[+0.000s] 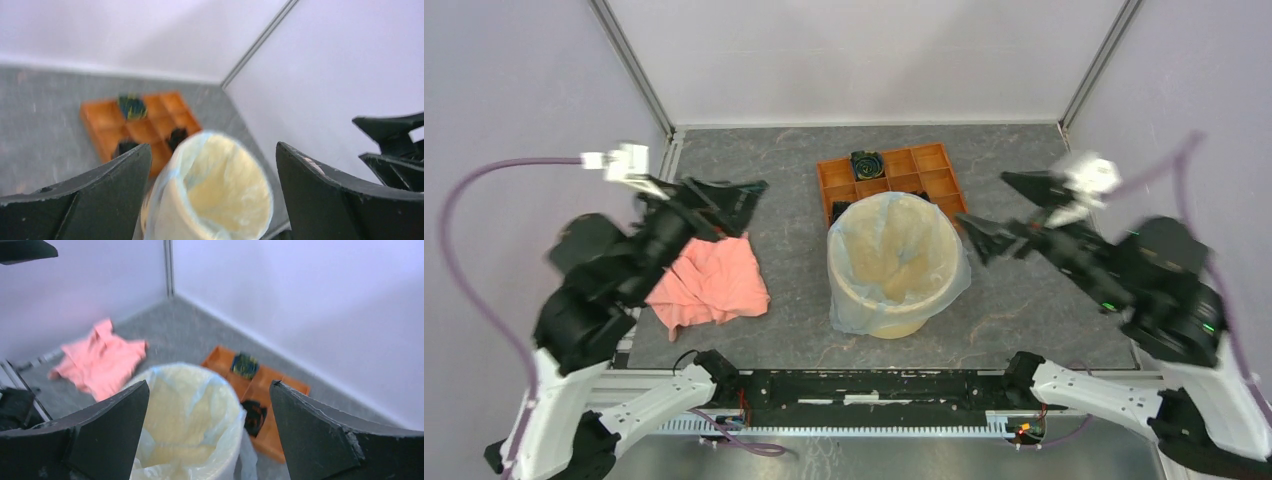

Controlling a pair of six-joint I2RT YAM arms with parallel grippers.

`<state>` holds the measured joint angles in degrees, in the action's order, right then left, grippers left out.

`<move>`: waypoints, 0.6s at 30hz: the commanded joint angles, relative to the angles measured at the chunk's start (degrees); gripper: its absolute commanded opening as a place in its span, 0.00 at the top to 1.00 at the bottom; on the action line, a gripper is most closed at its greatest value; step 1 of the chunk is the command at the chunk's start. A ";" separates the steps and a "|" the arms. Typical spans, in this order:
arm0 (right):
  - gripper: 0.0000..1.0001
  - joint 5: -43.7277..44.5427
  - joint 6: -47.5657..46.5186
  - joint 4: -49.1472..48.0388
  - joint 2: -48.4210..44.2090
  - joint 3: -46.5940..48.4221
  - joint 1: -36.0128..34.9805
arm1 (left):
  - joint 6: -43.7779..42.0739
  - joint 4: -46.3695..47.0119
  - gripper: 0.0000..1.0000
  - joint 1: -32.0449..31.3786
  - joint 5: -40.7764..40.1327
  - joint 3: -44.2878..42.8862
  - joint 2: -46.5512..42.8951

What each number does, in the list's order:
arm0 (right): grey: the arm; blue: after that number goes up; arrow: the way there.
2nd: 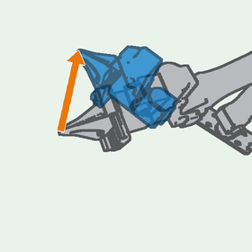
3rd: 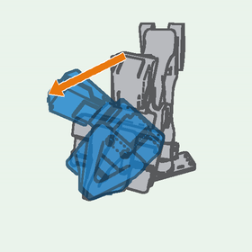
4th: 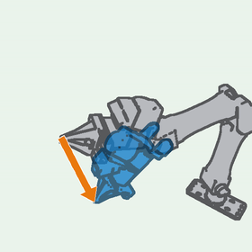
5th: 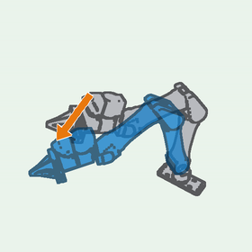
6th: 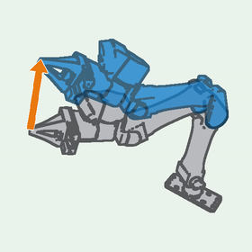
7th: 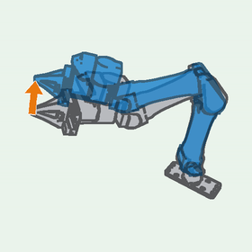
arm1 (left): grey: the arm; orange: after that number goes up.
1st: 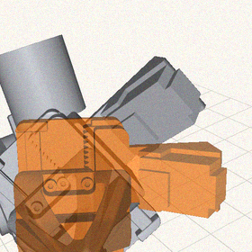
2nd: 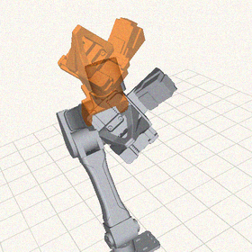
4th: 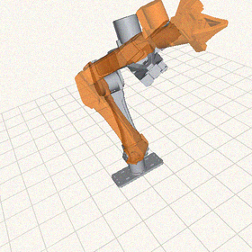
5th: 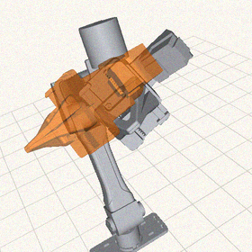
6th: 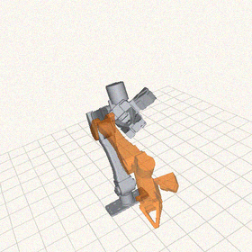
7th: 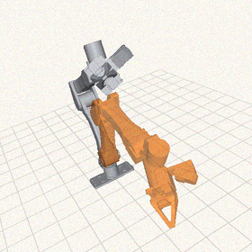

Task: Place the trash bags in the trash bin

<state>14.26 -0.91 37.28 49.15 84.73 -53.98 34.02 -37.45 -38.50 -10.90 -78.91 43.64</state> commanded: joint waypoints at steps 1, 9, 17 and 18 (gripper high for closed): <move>0.02 -5.01 -5.50 -2.04 -5.89 5.85 0.19 | -11.47 -0.35 0.00 -0.17 -1.17 -12.41 2.93; 0.02 1.57 -6.43 -1.85 -8.49 13.32 0.07 | -15.45 2.24 0.00 -0.17 -0.43 -23.54 7.55; 0.02 5.32 -7.38 -2.74 -9.22 11.62 0.16 | -14.70 2.86 0.00 -0.18 -0.19 -22.43 7.79; 0.02 5.83 -7.60 -2.67 -9.00 11.75 0.15 | -14.58 2.83 0.00 -0.17 -0.31 -22.41 7.78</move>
<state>16.47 -6.72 35.29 39.79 96.40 -53.93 22.15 -35.53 -38.50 -10.98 -101.49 51.55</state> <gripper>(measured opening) 0.979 0.995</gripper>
